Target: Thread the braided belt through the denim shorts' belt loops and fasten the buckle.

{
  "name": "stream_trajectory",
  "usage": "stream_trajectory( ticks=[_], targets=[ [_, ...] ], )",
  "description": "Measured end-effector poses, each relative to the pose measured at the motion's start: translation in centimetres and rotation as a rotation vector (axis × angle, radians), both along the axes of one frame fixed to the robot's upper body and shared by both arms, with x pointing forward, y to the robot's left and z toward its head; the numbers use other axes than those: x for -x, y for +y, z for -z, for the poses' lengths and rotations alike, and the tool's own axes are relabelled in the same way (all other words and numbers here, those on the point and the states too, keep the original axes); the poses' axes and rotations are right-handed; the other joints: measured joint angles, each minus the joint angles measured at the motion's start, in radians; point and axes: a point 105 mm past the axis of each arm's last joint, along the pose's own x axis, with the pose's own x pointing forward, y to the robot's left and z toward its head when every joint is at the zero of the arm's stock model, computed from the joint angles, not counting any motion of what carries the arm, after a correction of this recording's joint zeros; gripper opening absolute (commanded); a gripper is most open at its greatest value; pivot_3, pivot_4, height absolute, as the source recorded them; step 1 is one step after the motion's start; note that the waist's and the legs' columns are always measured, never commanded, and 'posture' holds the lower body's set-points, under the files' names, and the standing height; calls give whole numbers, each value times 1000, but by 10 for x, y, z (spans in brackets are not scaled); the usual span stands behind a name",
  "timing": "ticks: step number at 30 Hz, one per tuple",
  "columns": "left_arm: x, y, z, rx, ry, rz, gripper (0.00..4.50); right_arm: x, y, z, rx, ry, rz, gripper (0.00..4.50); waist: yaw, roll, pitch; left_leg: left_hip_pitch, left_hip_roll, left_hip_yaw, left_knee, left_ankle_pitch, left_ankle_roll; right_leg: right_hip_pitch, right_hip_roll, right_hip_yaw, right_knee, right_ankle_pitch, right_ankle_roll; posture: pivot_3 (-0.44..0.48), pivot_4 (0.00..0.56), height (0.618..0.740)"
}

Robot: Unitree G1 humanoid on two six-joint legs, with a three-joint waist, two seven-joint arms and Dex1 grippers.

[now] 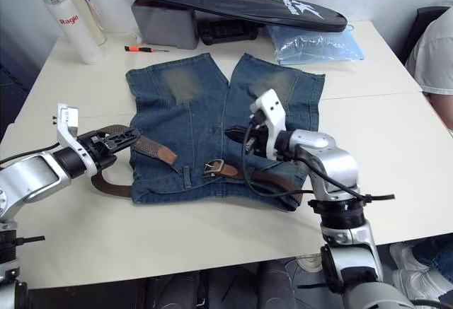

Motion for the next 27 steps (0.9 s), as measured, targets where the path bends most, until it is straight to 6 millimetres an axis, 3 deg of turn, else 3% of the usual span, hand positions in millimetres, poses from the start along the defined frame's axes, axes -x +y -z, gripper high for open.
stream_trajectory(
  ticks=[8, 12, 16, 21, 23, 27],
  targets=[
    [8, -9, 1, -8, -7, 54, 0, 23, -30, 20, 154, 20, -41, 42, 7, 0, 0, 0, 0, 3, 2, -3, 2, 0, 0, 3, -1, 0, 0, 0, 150, 740],
    [15, -10, 0, -36, -11, 94, 0, 27, -40, 9, 194, -74, -80, 42, 4, 0, 0, 1, 1, 3, 1, -3, 1, 0, 1, 3, -1, 0, 0, 0, 150, 740],
    [23, -11, 2, -58, -8, 128, 0, 39, -54, 11, 276, -76, -162, 42, 8, 0, 0, 1, 1, 4, 2, -4, 2, 0, 1, 4, -3, 0, 0, 0, 150, 740],
    [30, -16, 7, -67, -3, 141, 0, 45, -55, 24, 282, -27, -191, 42, 10, 0, 0, 1, 1, 4, 2, -4, 2, 0, 1, 4, -3, 0, 0, 0, 150, 740],
    [32, -17, 8, -71, -5, 144, 0, 46, -55, 26, 281, -18, -196, 42, 6, 1, 1, 0, 0, -4, 1, -4, 3, 7, -1, -4, -5, 0, 0, 0, 150, 740],
    [36, -22, 7, -77, -20, 149, 0, 45, -52, 25, 264, -23, -187, 42, -4, 5, 3, -4, -17, -43, -1, 4, 4, 29, -19, -43, -7, -4, 6, 0, 150, 740]
  ],
)
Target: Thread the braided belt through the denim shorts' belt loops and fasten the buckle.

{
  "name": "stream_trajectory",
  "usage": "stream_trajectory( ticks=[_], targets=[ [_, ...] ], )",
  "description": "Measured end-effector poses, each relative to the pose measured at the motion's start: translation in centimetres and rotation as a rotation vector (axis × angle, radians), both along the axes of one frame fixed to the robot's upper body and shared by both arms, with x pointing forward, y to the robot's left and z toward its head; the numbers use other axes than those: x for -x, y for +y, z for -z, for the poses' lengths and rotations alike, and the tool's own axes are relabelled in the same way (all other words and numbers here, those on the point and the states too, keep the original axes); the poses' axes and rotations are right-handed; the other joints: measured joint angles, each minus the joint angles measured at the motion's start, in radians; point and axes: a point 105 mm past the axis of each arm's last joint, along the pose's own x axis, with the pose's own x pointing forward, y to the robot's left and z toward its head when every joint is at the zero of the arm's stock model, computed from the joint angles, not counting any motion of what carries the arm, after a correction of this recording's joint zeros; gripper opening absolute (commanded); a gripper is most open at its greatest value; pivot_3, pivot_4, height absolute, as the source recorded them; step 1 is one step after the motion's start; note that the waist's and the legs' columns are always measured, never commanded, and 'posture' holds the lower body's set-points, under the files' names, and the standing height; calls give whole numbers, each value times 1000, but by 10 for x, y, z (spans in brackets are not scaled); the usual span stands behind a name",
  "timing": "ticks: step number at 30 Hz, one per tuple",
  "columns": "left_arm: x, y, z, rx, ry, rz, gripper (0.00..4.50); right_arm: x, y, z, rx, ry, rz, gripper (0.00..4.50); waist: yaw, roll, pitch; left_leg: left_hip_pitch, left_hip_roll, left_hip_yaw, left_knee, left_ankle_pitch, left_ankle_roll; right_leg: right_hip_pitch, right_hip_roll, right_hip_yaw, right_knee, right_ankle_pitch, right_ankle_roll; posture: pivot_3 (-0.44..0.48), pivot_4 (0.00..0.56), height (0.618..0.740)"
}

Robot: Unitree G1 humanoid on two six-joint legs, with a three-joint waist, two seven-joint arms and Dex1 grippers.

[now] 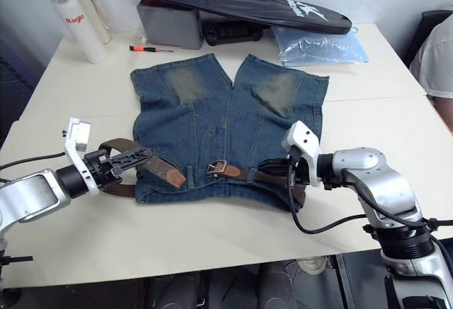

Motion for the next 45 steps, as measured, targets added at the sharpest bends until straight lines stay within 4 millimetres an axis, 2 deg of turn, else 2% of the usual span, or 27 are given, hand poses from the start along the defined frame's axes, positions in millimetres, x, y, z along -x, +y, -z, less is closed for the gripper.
stream_trajectory(
  ticks=[1, 5, 9, 10, 11, 13, 14, 19, 23, 26, 33, 39, 45],
  targets=[
    [1, 0, 0, 3, -2, -6, 0, -1, 1, 0, -6, -3, 5, 42, 1, 2, 1, -1, -3, -8, 1, 4, -1, 2, -4, -7, 1, -1, 1, 0, 150, 740],
    [0, 5, 5, 20, 15, -57, 0, -3, 4, -3, -13, -16, 6, 42, 41, 3, 3, -1, -1, 1, 3, 4, -2, -4, -2, 0, 4, -2, -2, 0, 150, 740],
    [-2, 5, 4, 39, 4, -112, 0, -2, 5, -3, -15, -13, -7, 42, 56, 3, 3, 0, 1, 7, 2, 4, -3, -7, 1, 7, 4, -1, -4, 0, 150, 740],
    [-2, 5, 5, 49, 4, -127, 0, -2, 6, -3, -17, -11, -12, 42, 56, 4, 3, -2, -1, 2, 1, 3, -2, -1, -2, 1, 2, -1, -3, 0, 150, 740],
    [-3, 4, 6, 58, 5, -141, 0, -1, 6, -3, -19, -10, -16, 42, 45, 7, 5, -5, -9, -15, -3, 7, 0, 10, -11, -18, 0, -3, 0, 0, 150, 740],
    [-3, 2, 2, 78, -14, -158, 0, -2, 8, -7, -21, -19, -21, 42, 28, 7, 5, -7, -17, -31, -2, 13, 1, 10, -19, -26, 4, -6, 5, 0, 150, 740],
    [-4, 0, 2, 99, -18, -170, 0, -3, 11, -10, -26, -29, -28, 42, 32, 7, 5, -9, -17, -27, 2, 12, 1, 5, -17, -18, 6, -7, 6, 0, 150, 740],
    [-8, -6, 4, 202, -20, -250, 0, -1, 20, -8, -30, -17, -61, 42, 52, 7, 5, -7, -14, -22, 3, 12, 0, 5, -13, -13, 3, -5, 3, 0, 150, 740],
    [-11, -22, 18, 236, 26, -294, 0, -2, 23, -14, -30, -36, -63, 42, 59, 6, 5, -7, -13, -19, 2, 12, 0, 4, -11, -10, 2, -4, 2, 0, 150, 740],
    [-16, -28, 32, 197, 58, -355, 0, -3, 24, -15, -29, -41, -55, 42, 60, 6, 5, -7, -12, -18, 2, 11, 0, 4, -10, -9, 2, -4, 2, 0, 150, 740],
    [-25, -32, 45, 91, 65, -443, 0, -5, 23, -15, -27, -43, -42, 42, 61, 6, 5, -7, -12, -15, 2, 11, 0, 2, -10, -6, 2, -4, 2, 0, 150, 740],
    [-21, -39, 54, 101, 109, -441, 0, -5, 23, -15, -25, -44, -42, 42, 61, 6, 5, -7, -12, -13, 2, 11, 0, 0, -10, -4, 2, -3, 2, 0, 150, 740],
    [-20, -62, 58, 132, 147, -379, 0, -3, 26, -11, -13, -33, -55, 42, 68, 6, 5, -8, -12, -11, 3, 11, 0, -1, -9, -2, 2, -2, 2, 0, 150, 740]
  ],
)
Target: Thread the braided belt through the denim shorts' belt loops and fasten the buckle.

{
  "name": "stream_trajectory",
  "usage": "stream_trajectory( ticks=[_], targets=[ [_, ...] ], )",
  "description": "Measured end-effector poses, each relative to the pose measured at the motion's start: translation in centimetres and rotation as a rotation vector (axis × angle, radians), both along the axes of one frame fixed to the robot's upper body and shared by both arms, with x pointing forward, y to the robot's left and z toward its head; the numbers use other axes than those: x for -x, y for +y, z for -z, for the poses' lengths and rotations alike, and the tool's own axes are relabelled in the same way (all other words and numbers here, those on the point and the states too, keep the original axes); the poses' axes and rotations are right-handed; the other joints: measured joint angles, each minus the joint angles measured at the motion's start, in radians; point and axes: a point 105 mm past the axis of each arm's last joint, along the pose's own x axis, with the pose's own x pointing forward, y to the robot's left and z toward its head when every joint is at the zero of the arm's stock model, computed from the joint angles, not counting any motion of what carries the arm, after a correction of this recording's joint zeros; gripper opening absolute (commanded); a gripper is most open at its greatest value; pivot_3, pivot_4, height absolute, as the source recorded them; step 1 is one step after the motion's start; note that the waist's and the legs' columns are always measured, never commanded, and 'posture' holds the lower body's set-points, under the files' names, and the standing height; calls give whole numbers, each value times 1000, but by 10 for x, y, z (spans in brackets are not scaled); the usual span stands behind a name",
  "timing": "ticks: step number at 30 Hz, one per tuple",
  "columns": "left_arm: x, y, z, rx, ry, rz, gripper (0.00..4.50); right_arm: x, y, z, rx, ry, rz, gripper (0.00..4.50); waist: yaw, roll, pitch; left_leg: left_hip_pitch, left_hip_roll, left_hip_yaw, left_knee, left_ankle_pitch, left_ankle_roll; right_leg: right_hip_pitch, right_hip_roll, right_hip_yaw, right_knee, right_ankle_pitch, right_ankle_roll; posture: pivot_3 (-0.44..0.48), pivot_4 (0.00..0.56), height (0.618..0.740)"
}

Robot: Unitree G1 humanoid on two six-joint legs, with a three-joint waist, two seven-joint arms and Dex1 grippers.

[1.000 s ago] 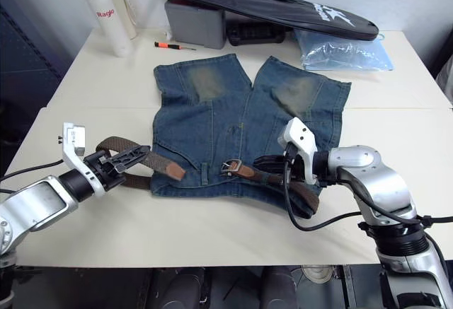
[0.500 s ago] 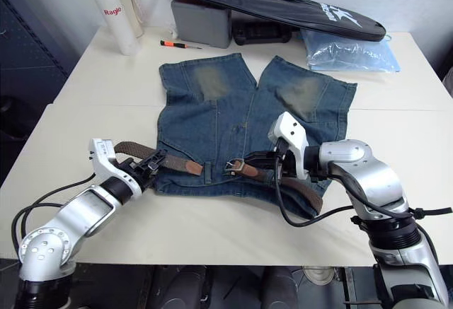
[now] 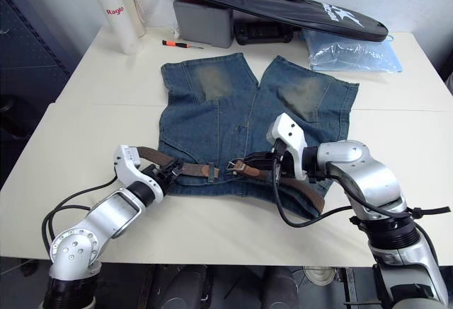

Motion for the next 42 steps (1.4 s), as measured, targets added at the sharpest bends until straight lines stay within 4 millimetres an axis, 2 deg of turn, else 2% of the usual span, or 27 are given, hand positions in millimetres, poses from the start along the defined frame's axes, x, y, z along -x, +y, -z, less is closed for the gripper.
stream_trajectory(
  ticks=[7, 14, 22, 28, 30, 31, 34, 36, 39, 42],
  targets=[
    [-1, -5, 5, 30, 44, -2, 0, -1, -2, 1, 17, -5, 16, 42, 2, 0, 0, -1, 0, 4, 0, 0, 0, -3, 0, 4, 1, 1, 0, 0, 150, 740],
    [-17, -28, 15, 89, 85, 66, 0, 5, 3, -3, 29, -34, 10, 42, 21, 0, 0, -1, 0, 5, 2, 0, 1, -3, 1, 5, 0, 3, 1, 0, 150, 740],
    [-20, -39, 14, 38, 65, 171, 0, 10, 3, -3, 43, -31, 3, 42, 22, 0, 0, -2, 0, 6, 2, 0, 1, -4, 1, 6, 0, 3, 1, 0, 150, 740],
    [-19, -40, 15, 14, 59, 212, 0, 13, 2, -1, 49, -29, 3, 42, 22, 0, 0, -2, 0, 6, 2, 0, 1, -4, 1, 6, 0, 3, 1, 0, 150, 740],
    [-19, -39, 14, 19, 58, 216, 901, 12, -1, -2, 60, -38, 7, 0, 21, 0, 0, -2, 0, 6, 2, 0, 1, -4, 1, 6, 0, 3, 1, 0, 150, 740],
    [-19, -39, 13, 28, 56, 220, 1175, 12, -1, -2, 63, -45, 6, 0, 20, 0, 0, -2, 0, 6, 2, 0, 1, -4, 1, 6, 0, 3, 1, 0, 150, 740],
    [-15, -42, 7, 77, 48, 249, 2363, 12, -1, -2, 73, -55, -2, 0, 19, 0, 0, -2, 0, 6, 2, 0, 1, -4, 1, 6, 0, 3, 1, 0, 150, 740],
    [-8, -42, 3, 98, 49, 291, 3191, 12, -1, -3, 79, -71, -5, 0, 17, 0, 0, -2, 0, 6, 2, 0, 1, -4, 1, 7, 0, 3, 1, 0, 150, 740],
    [10, -30, -2, 68, 43, 370, 4473, 13, -3, -3, 95, -81, -17, 0, 9, 0, 0, -1, 1, 7, 0, 0, 1, -5, 2, 8, 0, 3, 1, 0, 150, 740],
    [28, -14, -1, -12, 53, 449, 4473, 14, -3, -3, 117, -94, -39, 0, -1, 0, 0, 0, 2, 7, 0, -1, 1, -5, 3, 8, -1, 3, 1, 0, 150, 740]
  ],
)
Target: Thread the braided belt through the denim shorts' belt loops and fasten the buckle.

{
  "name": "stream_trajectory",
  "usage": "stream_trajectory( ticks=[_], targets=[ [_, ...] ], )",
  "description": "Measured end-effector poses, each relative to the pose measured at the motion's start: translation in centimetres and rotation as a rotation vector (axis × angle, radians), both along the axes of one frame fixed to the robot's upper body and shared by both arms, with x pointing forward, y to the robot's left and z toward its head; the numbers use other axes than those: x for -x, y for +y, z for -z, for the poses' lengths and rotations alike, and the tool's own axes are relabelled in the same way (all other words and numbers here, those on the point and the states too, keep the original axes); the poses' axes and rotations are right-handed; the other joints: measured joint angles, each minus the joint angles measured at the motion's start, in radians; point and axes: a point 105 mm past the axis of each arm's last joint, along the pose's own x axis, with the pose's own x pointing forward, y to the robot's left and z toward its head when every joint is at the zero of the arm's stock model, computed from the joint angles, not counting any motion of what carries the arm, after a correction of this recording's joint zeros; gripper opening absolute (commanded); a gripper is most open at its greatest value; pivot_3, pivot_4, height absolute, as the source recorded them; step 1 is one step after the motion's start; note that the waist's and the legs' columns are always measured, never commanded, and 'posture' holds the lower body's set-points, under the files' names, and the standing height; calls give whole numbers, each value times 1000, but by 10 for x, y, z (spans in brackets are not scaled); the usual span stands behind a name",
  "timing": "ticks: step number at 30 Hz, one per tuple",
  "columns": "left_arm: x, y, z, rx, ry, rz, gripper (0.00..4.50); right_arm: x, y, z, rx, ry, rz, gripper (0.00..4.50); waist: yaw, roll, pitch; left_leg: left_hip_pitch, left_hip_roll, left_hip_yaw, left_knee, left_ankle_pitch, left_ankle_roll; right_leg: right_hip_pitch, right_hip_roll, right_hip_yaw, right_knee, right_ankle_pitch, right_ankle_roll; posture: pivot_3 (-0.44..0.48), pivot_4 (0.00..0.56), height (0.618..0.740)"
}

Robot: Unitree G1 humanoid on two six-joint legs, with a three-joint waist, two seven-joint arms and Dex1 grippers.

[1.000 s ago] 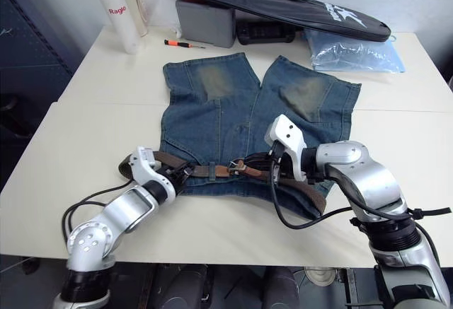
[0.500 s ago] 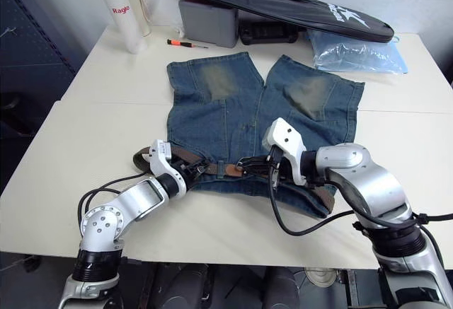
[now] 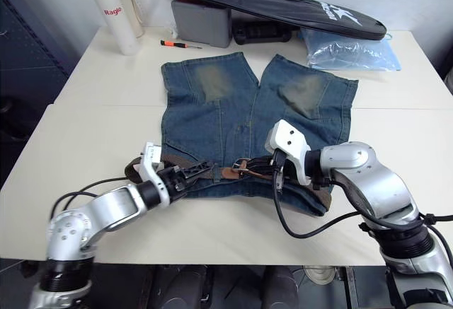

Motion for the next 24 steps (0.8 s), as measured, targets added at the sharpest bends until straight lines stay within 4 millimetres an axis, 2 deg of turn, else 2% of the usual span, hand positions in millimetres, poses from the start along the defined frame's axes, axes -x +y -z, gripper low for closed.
stream_trajectory(
  ticks=[3, 6, 9, 10, 14, 15, 16, 18, 21, 24],
  targets=[
    [30, 30, 7, -182, 22, 134, 4473, 3, 2, 2, 34, -10, -43, 0, -11, 1, 0, 0, 1, 2, -1, 0, -1, -3, 1, 2, 1, -1, -1, 0, 150, 740],
    [45, 47, 7, -284, 41, 233, 4473, 4, 3, -1, 53, -38, -70, 0, -10, 2, 1, -1, 2, 3, -1, -1, -1, -5, 2, 2, 1, -1, -2, 0, 150, 740],
    [56, 58, -8, -359, 1, 359, 4500, 7, 7, 1, 84, -56, -118, 916, -7, 1, 2, -3, 3, 3, -2, -1, -2, -6, 3, 2, 0, -1, -3, 0, 150, 740],
    [60, 58, -17, -372, -34, 403, 4500, 7, 7, 1, 90, -58, -130, 1500, -8, 1, 2, -3, 3, 4, -2, -1, -2, -6, 3, 2, -1, -1, -3, 0, 150, 740],
    [69, 63, -41, -388, -112, 514, 4500, 8, 12, -2, 122, -84, -175, 3315, -12, 2, 2, -4, 6, 7, -3, -2, -3, -10, 6, 4, 0, -1, -3, 0, 150, 740],
    [69, 65, -45, -391, -130, 523, 4500, 8, 13, -2, 129, -91, -179, 3913, -12, 2, 2, -4, 7, 8, -3, -2, -3, -11, 7, 5, 0, -1, -4, 0, 150, 740],
    [69, 67, -50, -395, -145, 533, 4500, 7, 13, -3, 139, -103, -184, 4242, -12, 2, 2, -4, 10, 9, -3, -3, -4, -13, 10, 5, 0, -2, -5, 0, 150, 740],
    [66, 73, -62, -428, -196, 553, 4500, 5, 16, -5, 167, -147, -194, 4397, -12, 1, 2, -6, 13, 10, -3, -3, -6, -17, 13, 7, 2, -1, -7, 0, 150, 740],
    [43, 82, -89, -481, -359, 503, 4500, 3, 20, -6, 176, -170, -194, 4397, -11, 2, 2, -5, 13, 12, -3, -3, -7, -18, 14, 9, 3, -2, -8, 0, 150, 740],
    [20, 93, -98, -531, -426, 436, 4500, 5, 24, -3, 174, -166, -204, 4397, -11, 2, 3, -5, 13, 14, -3, -3, -6, -18, 14, 10, 2, -1, -8, 0, 150, 740]
  ],
)
